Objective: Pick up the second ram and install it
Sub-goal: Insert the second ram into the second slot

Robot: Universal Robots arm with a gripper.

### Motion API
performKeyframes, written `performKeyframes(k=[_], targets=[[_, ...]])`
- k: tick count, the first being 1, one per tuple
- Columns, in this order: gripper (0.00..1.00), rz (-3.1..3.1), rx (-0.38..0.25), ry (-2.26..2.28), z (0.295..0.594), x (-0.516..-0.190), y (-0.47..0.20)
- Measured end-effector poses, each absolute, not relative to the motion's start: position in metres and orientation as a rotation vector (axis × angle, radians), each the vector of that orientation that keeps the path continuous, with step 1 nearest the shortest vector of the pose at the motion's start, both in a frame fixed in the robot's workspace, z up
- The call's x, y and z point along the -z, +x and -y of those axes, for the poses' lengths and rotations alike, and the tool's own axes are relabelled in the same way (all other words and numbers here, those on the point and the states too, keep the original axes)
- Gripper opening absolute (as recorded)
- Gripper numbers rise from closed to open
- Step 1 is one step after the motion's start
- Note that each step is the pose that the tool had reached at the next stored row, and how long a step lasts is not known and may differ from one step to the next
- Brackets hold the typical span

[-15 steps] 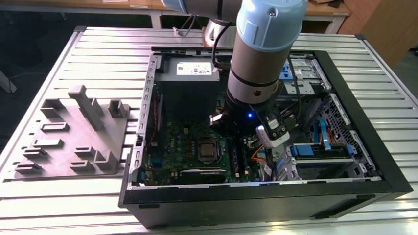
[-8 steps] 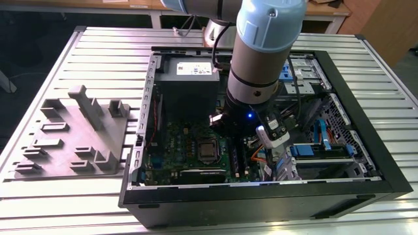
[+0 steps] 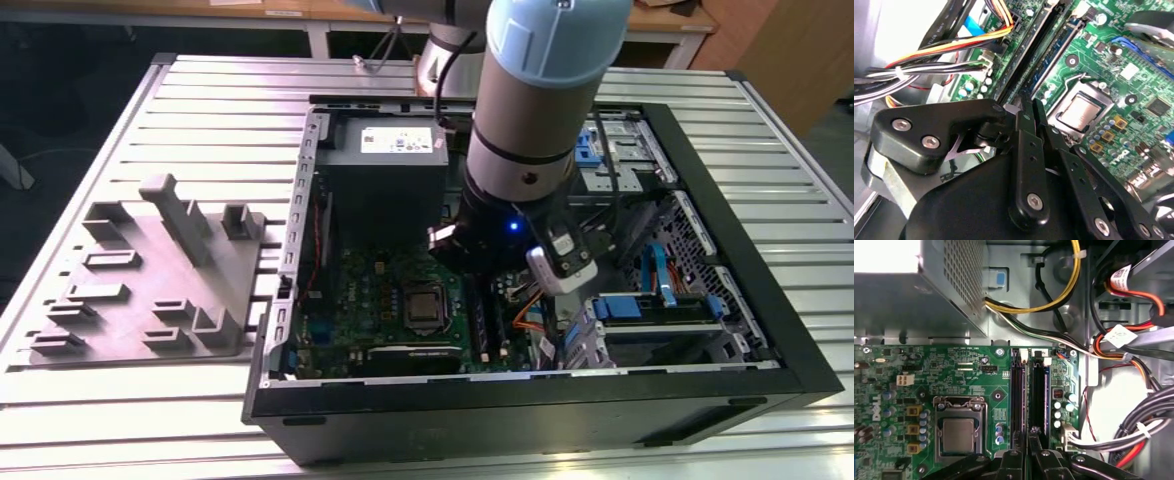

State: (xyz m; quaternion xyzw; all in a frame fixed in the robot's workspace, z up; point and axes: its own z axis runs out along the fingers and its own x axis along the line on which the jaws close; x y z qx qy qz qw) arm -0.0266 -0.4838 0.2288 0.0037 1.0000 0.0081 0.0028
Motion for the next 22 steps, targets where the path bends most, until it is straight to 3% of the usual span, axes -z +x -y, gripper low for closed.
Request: performKeyframes(k=[9, 18, 20, 22], targets=[[0.18, -3.136, -0.009, 0.012, 0.484, -0.254, -0.027], [0.18, -3.136, -0.002, 0.012, 0.484, -0.256, -0.027], [0.1, -3.136, -0.002, 0.012, 0.484, -0.256, -0.027], [0.1, -3.136, -0.001, 0.012, 0.484, -0.256, -0.027]])
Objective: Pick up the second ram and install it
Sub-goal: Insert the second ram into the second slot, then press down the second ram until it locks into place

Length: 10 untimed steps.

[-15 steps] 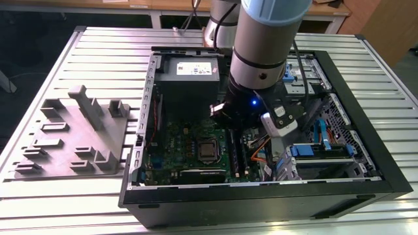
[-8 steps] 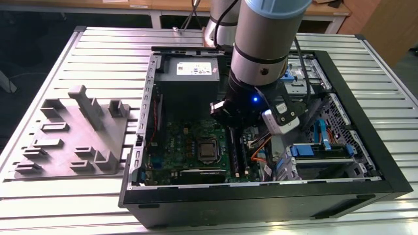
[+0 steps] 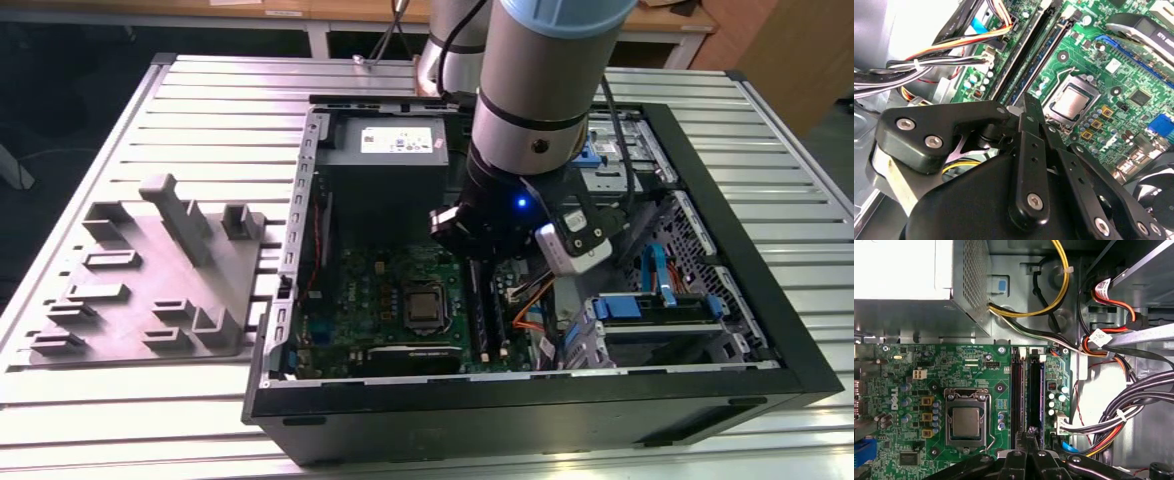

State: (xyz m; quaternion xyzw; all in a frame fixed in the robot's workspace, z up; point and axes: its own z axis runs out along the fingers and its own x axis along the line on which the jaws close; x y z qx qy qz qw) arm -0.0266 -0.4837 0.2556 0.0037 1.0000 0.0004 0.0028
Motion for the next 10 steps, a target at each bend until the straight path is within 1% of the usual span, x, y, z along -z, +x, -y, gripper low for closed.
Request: performKeyframes(k=[10], targets=[[0.1, -3.136, 0.01, 0.012, 0.4837, -0.2555, -0.0266]])
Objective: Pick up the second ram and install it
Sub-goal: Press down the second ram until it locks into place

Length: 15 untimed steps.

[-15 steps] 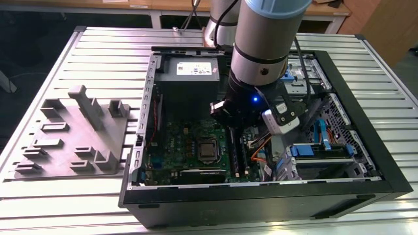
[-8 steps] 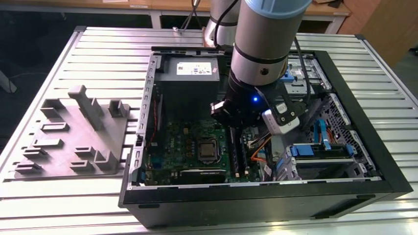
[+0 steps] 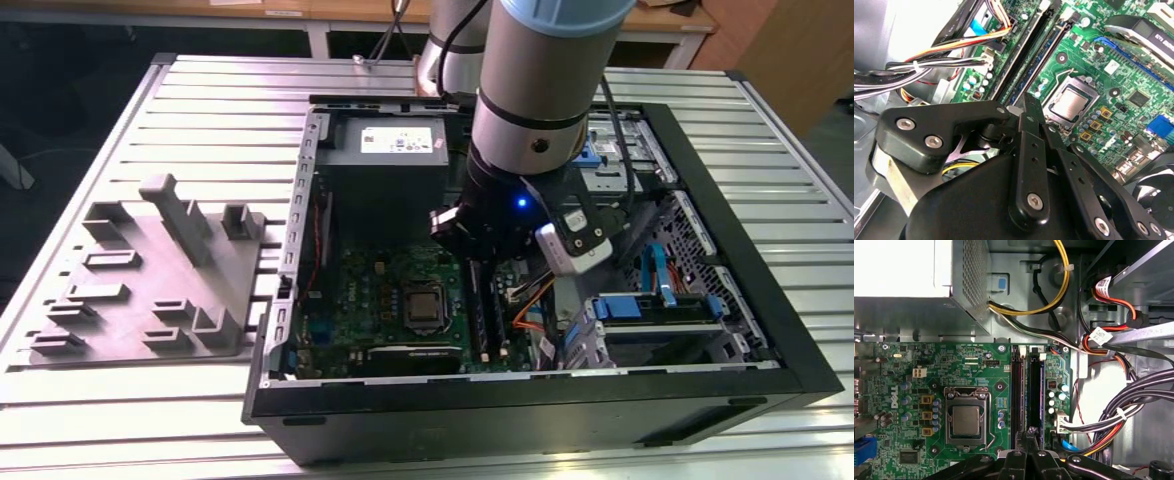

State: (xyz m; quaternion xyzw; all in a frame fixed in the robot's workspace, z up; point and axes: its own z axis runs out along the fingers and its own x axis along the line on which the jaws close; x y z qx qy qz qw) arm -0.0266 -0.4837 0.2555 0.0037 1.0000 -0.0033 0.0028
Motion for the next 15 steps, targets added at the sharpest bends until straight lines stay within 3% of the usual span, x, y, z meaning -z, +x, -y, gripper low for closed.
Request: performKeyframes(k=[15], targets=[[0.1, -3.136, 0.009, 0.012, 0.468, -0.255, -0.027]])
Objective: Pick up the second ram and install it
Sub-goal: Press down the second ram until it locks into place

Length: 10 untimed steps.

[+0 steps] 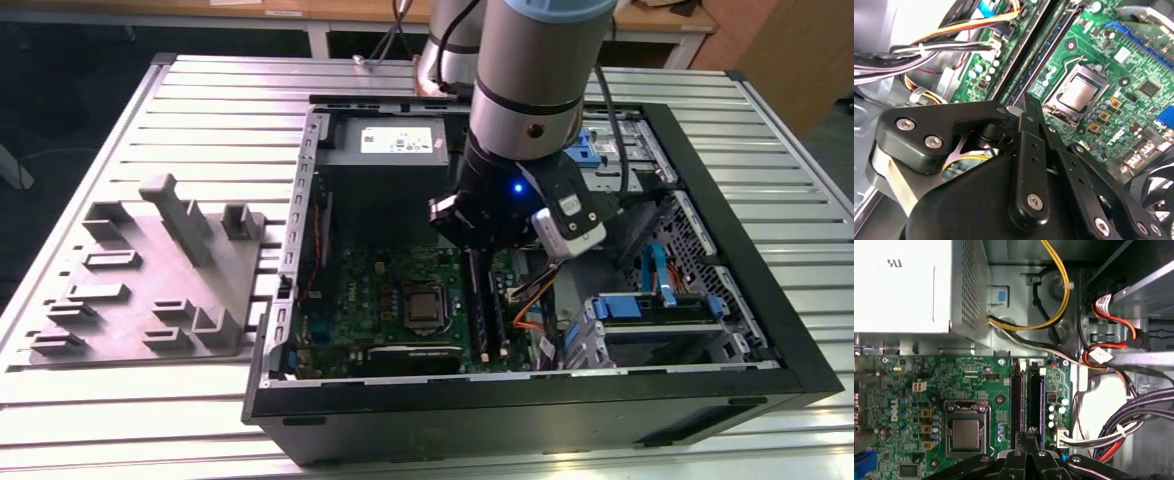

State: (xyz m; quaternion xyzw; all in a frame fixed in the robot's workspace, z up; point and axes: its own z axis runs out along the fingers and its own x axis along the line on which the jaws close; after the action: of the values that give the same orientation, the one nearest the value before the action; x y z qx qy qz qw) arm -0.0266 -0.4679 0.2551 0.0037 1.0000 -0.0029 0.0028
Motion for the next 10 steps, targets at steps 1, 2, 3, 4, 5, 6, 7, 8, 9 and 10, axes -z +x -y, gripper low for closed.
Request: performKeyframes(k=[1, 2, 3, 4, 5, 6, 7, 8, 9, 10], targets=[[0.1, -3.136, 0.008, 0.012, 0.467, -0.255, -0.027], [0.1, -3.136, 0.008, 0.012, 0.465, -0.255, -0.027], [0.1, -3.136, 0.008, 0.012, 0.464, -0.255, -0.027], [0.1, -3.136, 0.008, 0.012, 0.462, -0.255, -0.027], [0.1, -3.136, 0.008, 0.012, 0.46, -0.255, -0.027], [0.1, -3.136, 0.007, 0.012, 0.458, -0.255, -0.027], [0.1, -3.136, 0.007, 0.012, 0.457, -0.255, -0.027], [0.1, -3.136, 0.007, 0.012, 0.456, -0.255, -0.027], [0.1, -3.136, 0.007, 0.012, 0.456, -0.255, -0.027], [0.1, -3.136, 0.007, 0.012, 0.455, -0.255, -0.026]])
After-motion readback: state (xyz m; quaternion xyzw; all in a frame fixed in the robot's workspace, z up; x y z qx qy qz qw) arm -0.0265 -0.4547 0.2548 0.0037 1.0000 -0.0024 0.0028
